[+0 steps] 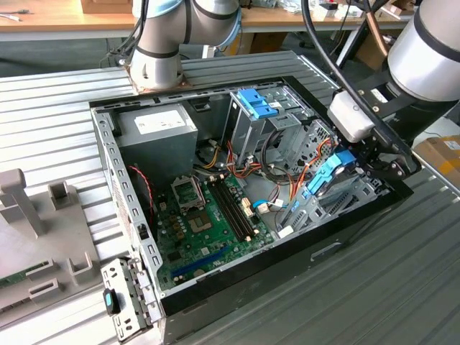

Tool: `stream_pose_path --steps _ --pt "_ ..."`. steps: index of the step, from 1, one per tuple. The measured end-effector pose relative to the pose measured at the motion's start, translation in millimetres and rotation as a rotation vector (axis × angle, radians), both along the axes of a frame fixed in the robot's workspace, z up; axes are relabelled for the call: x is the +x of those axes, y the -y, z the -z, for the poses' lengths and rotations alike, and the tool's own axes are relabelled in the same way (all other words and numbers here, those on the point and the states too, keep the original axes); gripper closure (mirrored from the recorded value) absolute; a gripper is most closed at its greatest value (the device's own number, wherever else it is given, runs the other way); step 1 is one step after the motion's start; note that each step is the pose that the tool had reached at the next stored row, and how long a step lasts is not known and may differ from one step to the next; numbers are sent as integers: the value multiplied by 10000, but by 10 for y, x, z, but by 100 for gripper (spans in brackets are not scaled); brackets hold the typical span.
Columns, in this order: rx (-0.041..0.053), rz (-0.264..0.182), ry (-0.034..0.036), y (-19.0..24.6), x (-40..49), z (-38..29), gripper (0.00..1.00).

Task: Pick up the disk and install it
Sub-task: 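Insert the disk into the insertion slot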

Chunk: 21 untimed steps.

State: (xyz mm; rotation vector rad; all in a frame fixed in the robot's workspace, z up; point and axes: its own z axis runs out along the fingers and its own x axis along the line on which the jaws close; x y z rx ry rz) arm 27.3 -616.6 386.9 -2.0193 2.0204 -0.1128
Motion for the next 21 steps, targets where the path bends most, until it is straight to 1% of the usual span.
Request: stream_pose_path --steps 2,3,4,7,8,9,13,15,18,19,21 --pt "4 1 2 0 -5 10 64" --pt "1 0 1 1 -10 30 64" --pt "5 0 1 0 -14 67 64" --pt "7 -1 1 0 -16 126 64" --pt "7 0 1 0 -16 189 64" --pt "9 0 -1 0 -16 231 64" --pt "8 0 -6 3 -16 307 64" --pt "7 -1 -11 3 -15 375 64" --pt "5 -1 -15 3 -15 445 64" --pt "7 0 -18 4 -16 489 64" --pt "4 1 -25 4 -17 523 64"
